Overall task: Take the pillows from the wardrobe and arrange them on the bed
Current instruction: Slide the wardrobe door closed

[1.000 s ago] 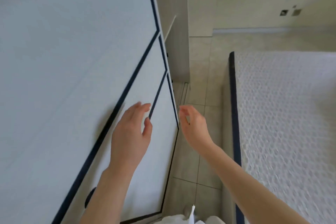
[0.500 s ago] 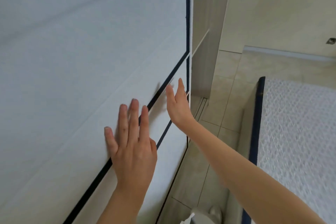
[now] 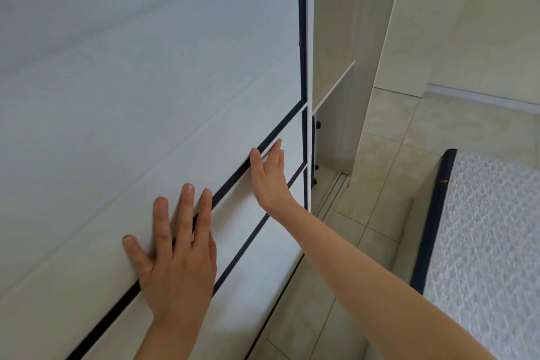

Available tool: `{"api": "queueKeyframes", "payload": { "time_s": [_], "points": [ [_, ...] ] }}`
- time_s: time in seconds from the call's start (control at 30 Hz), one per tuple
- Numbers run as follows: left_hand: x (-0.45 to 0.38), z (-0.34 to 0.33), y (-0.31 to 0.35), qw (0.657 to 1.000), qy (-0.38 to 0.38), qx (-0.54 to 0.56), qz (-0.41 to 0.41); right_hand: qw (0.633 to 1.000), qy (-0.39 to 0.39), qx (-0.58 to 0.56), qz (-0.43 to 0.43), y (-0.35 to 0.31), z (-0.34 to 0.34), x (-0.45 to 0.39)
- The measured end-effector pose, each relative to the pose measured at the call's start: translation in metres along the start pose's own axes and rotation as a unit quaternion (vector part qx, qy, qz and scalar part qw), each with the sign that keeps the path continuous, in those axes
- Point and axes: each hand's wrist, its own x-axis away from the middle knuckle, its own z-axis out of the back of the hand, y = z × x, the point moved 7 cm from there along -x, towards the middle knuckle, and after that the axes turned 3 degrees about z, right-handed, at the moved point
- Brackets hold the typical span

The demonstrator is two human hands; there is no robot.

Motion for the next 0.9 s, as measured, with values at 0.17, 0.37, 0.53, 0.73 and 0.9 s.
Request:
{"api": "queueKeyframes", "payload": {
  "time_s": [0.17, 0.37, 0.53, 0.73, 0.9],
  "points": [
    [-0.03, -0.017, 0.037, 1.0, 0.003, -0.015, -0.007, 1.0, 0.006, 0.005, -0.003, 0.001, 0.033, -0.038],
    [-0.079, -0.036, 0.097, 1.0, 0.009, -0.006, -0.019, 1.0, 0.031, 0.0, -0.002, 0.002, 0.082, -0.094],
    [-0.121, -0.051, 0.148, 1.0, 0.005, 0.015, -0.023, 0.998, 0.058, -0.009, 0.006, 0.001, 0.127, -0.146],
    [-0.171, -0.07, 0.208, 0.998, -0.029, 0.047, -0.021, 0.996, 0.088, -0.027, 0.011, 0.003, 0.172, -0.206],
    [-0.203, -0.08, 0.244, 0.997, -0.053, 0.053, -0.026, 0.995, 0.096, -0.025, 0.008, 0.003, 0.205, -0.242]
  ]
}}
